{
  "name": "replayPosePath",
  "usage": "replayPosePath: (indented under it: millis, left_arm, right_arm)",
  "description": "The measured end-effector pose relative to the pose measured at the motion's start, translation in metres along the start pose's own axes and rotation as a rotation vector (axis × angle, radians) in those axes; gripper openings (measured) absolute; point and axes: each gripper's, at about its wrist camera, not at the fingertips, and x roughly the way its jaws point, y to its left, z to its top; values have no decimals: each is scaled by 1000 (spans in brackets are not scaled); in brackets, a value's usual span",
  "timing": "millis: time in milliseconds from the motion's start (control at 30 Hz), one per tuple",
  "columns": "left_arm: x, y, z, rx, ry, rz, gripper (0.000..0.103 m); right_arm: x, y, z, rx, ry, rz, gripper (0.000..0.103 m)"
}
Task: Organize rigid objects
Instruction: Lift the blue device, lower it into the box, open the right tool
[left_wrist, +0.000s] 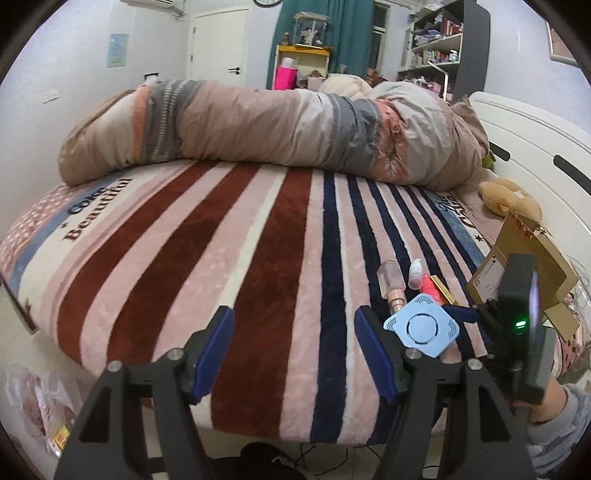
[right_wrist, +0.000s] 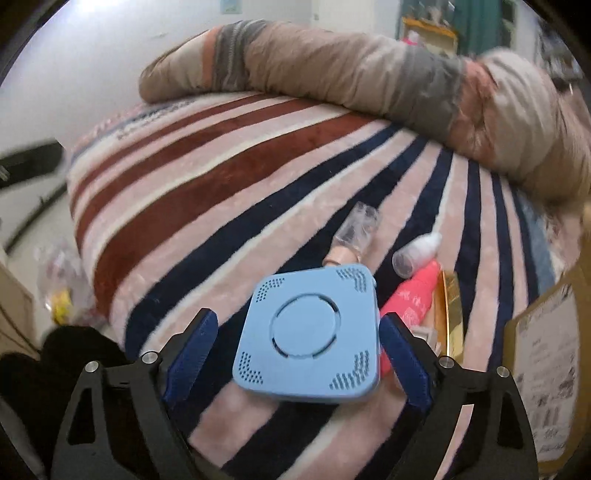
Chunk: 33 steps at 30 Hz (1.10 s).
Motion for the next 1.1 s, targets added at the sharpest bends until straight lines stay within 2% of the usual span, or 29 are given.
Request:
replayPosePath:
  millis: [100,133,167,200,333,433,533,633,700,767,833,933,1100]
  left_arm:
    - [-6,-1,-5,-15,2,4,64]
    - [-7,-3,-7,-17,5,5,64]
    - [-7,-6,-9,-14,8,3,64]
    - [-7,-9,-9,-9,8,-1,64]
    - [-4,-21,-7,-3,13,-39,65]
    - [1,-33,-2,-16,16,-109,65]
    - [4,-50,6,-28,23,-235,64]
    - [6,-78,19,-9,34,-372,64]
    - [6,-94,27,-11,42,-435,64]
    - [4,-113,37,-12,38,-528,64]
    - [2,-131,45,-15,40,-589,64]
    - [3,-160,56,3,52,-635,64]
    - [14,-204,65,-12,103,-722,64]
  right_arm:
    - [10,8,-5,-84,22,-69,88]
    - [9,11,-6,-108,17,-85,86]
    - [9,14,-8,-145,2,-116,79]
    - [10,15,-9,-169,-9,-140,79]
    - [3,6,-9,-158,-30,-94,79]
    - [-26,0,-9,-146,-121,-24,79]
    - [-59,-6,-8,-125,-214,78,79]
    - [-96,-15,-5,-97,-326,135,79]
    - [-118,-23,-5,-81,-396,163,79]
    - [-141,-34,-6,-65,-461,174,79]
    - [-157,-47,-8,-47,-501,183,79]
    - [-174,-68,-14,-15,-551,196,78]
    - [-195,-112,-32,46,-607,161,78]
